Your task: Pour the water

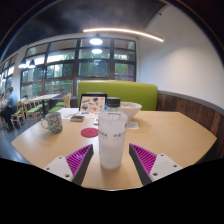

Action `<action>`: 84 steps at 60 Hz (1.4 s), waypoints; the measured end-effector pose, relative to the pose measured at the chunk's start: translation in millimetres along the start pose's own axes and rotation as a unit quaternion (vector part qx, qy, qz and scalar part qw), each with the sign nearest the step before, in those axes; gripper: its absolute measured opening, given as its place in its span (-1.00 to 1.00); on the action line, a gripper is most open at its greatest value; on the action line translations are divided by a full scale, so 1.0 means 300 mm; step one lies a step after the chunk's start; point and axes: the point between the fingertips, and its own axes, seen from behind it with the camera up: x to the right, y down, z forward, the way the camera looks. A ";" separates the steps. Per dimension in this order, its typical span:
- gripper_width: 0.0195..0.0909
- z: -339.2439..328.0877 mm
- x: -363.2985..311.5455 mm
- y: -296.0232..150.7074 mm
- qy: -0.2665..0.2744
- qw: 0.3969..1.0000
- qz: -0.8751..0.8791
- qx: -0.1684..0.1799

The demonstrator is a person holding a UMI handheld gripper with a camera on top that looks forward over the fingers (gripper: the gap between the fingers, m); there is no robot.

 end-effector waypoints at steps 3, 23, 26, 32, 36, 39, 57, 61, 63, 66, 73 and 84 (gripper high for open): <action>0.75 0.081 -0.005 -0.022 0.010 1.000 -0.002 -0.002; -0.31 0.294 -0.022 -0.068 0.055 0.998 0.014 0.014; -0.37 0.291 -0.025 -0.072 0.067 0.998 0.003 0.016; -0.37 0.300 -0.026 -0.082 0.093 0.995 -0.039 0.007; -0.38 0.319 -0.038 -0.120 0.104 0.991 -0.078 -0.004; -0.38 0.319 -0.065 -0.181 0.116 0.987 -0.114 -0.004; -0.38 0.455 -0.378 -0.586 0.192 0.824 -0.533 -0.007; -0.38 0.497 -0.464 -0.599 0.196 0.740 -0.643 -0.016; -0.38 0.516 -0.510 -0.592 0.195 0.695 -0.692 -0.019; -0.38 0.523 -0.558 -0.593 0.195 0.628 -0.753 -0.024; -0.37 0.549 -0.631 -0.586 0.202 0.490 -0.848 -0.028; -0.38 0.539 -0.671 -0.584 0.209 0.404 -0.890 -0.031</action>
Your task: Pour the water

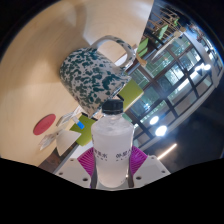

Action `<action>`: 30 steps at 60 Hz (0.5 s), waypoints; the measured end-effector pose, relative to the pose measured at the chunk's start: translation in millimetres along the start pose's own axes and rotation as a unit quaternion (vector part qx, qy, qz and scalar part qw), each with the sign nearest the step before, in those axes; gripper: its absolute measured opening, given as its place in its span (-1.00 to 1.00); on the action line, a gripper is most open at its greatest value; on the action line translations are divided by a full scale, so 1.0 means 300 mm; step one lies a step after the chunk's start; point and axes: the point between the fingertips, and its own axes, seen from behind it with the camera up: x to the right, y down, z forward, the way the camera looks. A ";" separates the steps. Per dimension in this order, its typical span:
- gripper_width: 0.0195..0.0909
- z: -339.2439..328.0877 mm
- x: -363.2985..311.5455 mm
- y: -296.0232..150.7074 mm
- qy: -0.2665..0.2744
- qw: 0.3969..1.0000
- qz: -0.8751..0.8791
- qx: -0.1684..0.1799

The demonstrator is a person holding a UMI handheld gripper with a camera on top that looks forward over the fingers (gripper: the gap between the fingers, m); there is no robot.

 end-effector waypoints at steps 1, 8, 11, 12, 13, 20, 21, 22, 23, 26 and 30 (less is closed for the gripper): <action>-0.38 0.014 0.002 -0.010 -0.002 1.000 0.002 0.002; -0.38 -0.049 -0.004 0.002 -0.008 1.000 0.014 0.002; -0.37 -0.056 0.001 0.006 -0.006 1.000 0.026 0.004; -0.37 -0.106 -0.014 0.041 -0.003 0.999 0.038 0.007; -0.37 -0.069 0.002 0.023 -0.001 0.999 0.048 0.004; -0.38 -0.082 0.064 0.132 0.017 0.965 0.261 -0.001; -0.37 -0.086 0.066 0.149 0.017 0.952 0.306 -0.003; -0.38 -0.091 0.067 0.172 0.018 0.936 0.353 -0.005; -0.37 -0.097 0.066 0.193 0.018 0.916 0.400 -0.005; -0.38 -0.104 0.054 0.253 0.020 0.847 0.531 -0.002; -0.38 -0.125 -0.015 0.303 0.012 0.741 0.671 -0.001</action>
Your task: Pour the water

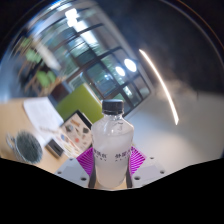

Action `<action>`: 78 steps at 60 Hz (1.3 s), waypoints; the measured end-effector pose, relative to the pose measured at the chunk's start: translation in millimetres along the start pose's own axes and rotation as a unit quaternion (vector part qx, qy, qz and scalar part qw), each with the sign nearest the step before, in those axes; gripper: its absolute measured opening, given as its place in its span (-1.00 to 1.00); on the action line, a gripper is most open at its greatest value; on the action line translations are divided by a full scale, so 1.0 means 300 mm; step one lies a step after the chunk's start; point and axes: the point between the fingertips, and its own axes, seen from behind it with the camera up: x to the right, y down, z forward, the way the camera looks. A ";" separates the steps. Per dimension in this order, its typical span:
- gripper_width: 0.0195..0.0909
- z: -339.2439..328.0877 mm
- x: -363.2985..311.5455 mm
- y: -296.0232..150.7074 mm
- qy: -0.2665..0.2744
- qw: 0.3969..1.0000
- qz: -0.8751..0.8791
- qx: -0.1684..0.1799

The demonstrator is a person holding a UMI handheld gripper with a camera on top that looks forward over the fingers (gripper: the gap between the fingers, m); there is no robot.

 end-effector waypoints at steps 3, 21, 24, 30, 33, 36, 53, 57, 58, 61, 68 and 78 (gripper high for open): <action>-0.38 -0.020 -0.007 0.056 -0.020 0.993 0.120 0.000; -0.38 -0.176 -0.232 0.448 -0.135 0.880 0.451 -0.069; -0.38 -0.225 -0.219 0.488 -0.132 0.886 0.438 -0.072; -0.36 -0.295 -0.212 0.529 -0.138 0.896 0.416 -0.067; -0.36 -0.311 -0.216 0.547 -0.140 0.899 0.410 -0.068; -0.35 -0.344 -0.203 0.562 -0.141 0.900 0.407 -0.070; 0.30 -0.506 -0.103 0.617 -0.135 0.900 0.407 -0.082; 0.64 -0.538 -0.088 0.606 -0.140 0.899 0.407 -0.084; 0.85 -0.561 -0.072 0.599 -0.140 0.898 0.410 -0.079; 0.80 -0.632 -0.035 0.587 -0.142 0.893 0.420 -0.072; 0.77 -0.857 0.028 0.518 -0.159 0.889 0.424 -0.070; 0.77 -1.340 0.152 0.436 -0.175 0.889 0.419 -0.054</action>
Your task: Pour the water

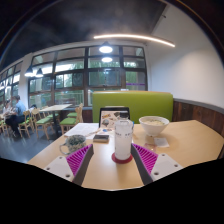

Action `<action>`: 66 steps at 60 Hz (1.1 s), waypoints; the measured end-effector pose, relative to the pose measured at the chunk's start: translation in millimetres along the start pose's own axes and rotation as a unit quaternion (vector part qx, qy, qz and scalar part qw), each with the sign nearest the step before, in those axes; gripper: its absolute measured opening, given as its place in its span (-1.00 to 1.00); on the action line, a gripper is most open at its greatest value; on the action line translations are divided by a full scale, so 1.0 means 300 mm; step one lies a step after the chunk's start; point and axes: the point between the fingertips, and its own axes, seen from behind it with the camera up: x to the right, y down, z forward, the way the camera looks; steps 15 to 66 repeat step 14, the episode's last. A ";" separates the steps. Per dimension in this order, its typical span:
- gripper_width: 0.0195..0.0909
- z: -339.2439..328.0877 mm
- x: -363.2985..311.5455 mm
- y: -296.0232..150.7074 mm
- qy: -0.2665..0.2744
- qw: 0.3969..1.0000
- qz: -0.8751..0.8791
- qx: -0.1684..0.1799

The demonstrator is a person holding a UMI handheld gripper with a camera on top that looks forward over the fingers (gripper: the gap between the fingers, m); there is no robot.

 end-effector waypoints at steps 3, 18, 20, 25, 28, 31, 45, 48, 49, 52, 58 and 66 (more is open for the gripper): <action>0.77 -0.176 -0.018 -0.008 0.005 1.000 -0.002 0.003; 0.77 -0.625 -0.147 0.114 0.003 1.000 0.009 0.005; 0.77 -0.625 -0.147 0.114 0.003 1.000 0.009 0.005; 0.77 -0.625 -0.147 0.114 0.003 1.000 0.009 0.005; 0.77 -0.625 -0.147 0.114 0.003 1.000 0.009 0.005; 0.77 -0.625 -0.147 0.114 0.003 1.000 0.009 0.005; 0.77 -0.625 -0.147 0.114 0.003 1.000 0.009 0.005; 0.77 -0.625 -0.147 0.114 0.003 1.000 0.009 0.005; 0.77 -0.625 -0.147 0.114 0.003 1.000 0.009 0.005; 0.77 -0.625 -0.147 0.114 0.003 1.000 0.009 0.005; 0.77 -0.625 -0.147 0.114 0.003 1.000 0.009 0.005; 0.77 -0.625 -0.147 0.114 0.003 1.000 0.009 0.005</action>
